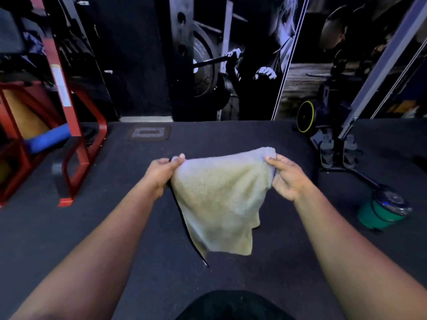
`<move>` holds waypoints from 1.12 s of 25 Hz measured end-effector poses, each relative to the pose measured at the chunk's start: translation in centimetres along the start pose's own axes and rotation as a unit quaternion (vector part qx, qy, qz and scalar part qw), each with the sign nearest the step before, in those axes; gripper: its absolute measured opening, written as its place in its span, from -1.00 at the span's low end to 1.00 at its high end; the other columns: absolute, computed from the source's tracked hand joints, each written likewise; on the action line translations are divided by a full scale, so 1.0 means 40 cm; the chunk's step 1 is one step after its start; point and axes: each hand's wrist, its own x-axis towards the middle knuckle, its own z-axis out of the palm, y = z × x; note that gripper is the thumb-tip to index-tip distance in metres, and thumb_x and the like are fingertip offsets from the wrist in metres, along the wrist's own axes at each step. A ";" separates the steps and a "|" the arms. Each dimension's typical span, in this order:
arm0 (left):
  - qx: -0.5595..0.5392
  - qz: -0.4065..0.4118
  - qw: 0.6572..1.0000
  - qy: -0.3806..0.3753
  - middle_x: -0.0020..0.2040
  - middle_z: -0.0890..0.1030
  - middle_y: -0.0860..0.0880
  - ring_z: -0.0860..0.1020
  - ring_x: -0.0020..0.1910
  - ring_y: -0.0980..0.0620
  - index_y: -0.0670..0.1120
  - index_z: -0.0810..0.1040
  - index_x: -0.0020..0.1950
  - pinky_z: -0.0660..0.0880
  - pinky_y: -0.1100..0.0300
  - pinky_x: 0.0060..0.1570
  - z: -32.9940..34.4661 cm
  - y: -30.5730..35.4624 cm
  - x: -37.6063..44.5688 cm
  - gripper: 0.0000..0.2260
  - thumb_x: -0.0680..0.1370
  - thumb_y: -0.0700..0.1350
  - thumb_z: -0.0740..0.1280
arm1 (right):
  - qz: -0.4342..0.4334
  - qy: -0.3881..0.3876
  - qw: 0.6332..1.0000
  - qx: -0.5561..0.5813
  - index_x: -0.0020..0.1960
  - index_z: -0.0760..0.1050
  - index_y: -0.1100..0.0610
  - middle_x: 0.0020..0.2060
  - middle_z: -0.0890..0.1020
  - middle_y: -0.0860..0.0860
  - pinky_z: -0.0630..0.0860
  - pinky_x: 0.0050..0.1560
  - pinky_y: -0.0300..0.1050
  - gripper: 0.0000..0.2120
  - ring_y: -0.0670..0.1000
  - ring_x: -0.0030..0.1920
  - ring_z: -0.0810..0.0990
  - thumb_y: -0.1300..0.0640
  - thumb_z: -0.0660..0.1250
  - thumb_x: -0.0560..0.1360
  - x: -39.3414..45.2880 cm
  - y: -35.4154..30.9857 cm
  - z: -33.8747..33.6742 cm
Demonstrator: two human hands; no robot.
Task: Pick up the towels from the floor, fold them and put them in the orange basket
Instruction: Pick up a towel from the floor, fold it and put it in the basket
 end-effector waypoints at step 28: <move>-0.008 0.058 0.996 0.065 0.14 0.66 -0.12 0.65 0.10 -0.02 -0.02 0.53 0.23 0.54 -0.03 0.28 -0.004 0.015 0.038 -0.56 0.42 -0.14 0.61 | -0.082 0.105 0.971 -0.197 0.33 0.45 0.04 0.05 0.70 0.12 0.59 0.18 -0.03 -0.65 0.02 0.08 0.68 0.25 0.39 0.59 0.055 0.055 -0.016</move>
